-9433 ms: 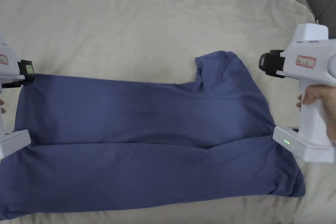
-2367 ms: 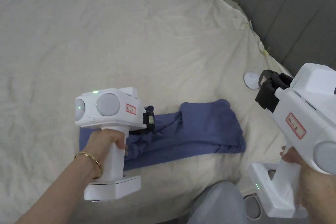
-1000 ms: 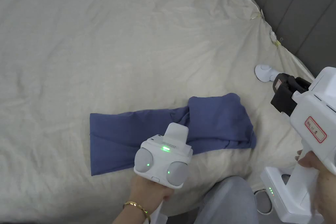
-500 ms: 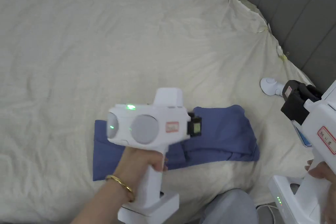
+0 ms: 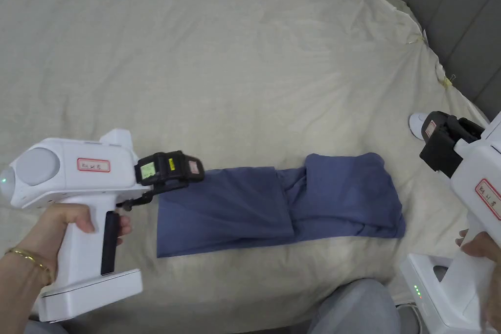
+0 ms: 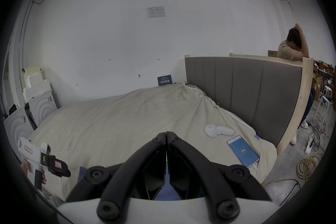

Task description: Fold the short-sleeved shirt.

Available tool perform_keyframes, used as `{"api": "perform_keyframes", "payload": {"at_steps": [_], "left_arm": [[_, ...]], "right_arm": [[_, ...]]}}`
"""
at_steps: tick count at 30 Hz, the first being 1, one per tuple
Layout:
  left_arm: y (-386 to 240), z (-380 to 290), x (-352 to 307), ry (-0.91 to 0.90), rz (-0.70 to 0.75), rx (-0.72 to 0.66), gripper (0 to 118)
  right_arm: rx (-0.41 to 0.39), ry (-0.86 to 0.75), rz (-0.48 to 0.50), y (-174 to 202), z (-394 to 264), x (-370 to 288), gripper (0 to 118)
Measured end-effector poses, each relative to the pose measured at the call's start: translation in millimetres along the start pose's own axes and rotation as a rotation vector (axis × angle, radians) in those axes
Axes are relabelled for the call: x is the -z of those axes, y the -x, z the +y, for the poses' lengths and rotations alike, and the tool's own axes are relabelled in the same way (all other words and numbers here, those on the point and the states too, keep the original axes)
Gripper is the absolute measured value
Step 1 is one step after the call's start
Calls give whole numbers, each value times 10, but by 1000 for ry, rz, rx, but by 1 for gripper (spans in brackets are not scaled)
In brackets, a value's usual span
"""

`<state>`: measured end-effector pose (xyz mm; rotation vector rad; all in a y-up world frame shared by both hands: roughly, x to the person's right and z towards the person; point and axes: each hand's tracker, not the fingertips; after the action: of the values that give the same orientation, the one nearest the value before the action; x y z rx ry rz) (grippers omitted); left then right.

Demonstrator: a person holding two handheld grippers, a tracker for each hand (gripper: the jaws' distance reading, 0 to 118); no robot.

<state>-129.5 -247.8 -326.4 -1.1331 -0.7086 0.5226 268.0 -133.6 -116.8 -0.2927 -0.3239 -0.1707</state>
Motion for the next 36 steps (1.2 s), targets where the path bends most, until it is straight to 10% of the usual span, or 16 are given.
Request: {"api": "perform_keyframes", "payload": {"at_steps": [13,22,36], "left_arm": [[514,-39,251,63,-128,-145,117],[442,-25,407,101,-81,-122,22],[-33,49,29,36,79,-132,8]], "right_arm": [[-20,30,-26,130,-23,31,0],[-18,45,-40,164,-46,26,0],[-55,45,-8,256,58,38,0]]}}
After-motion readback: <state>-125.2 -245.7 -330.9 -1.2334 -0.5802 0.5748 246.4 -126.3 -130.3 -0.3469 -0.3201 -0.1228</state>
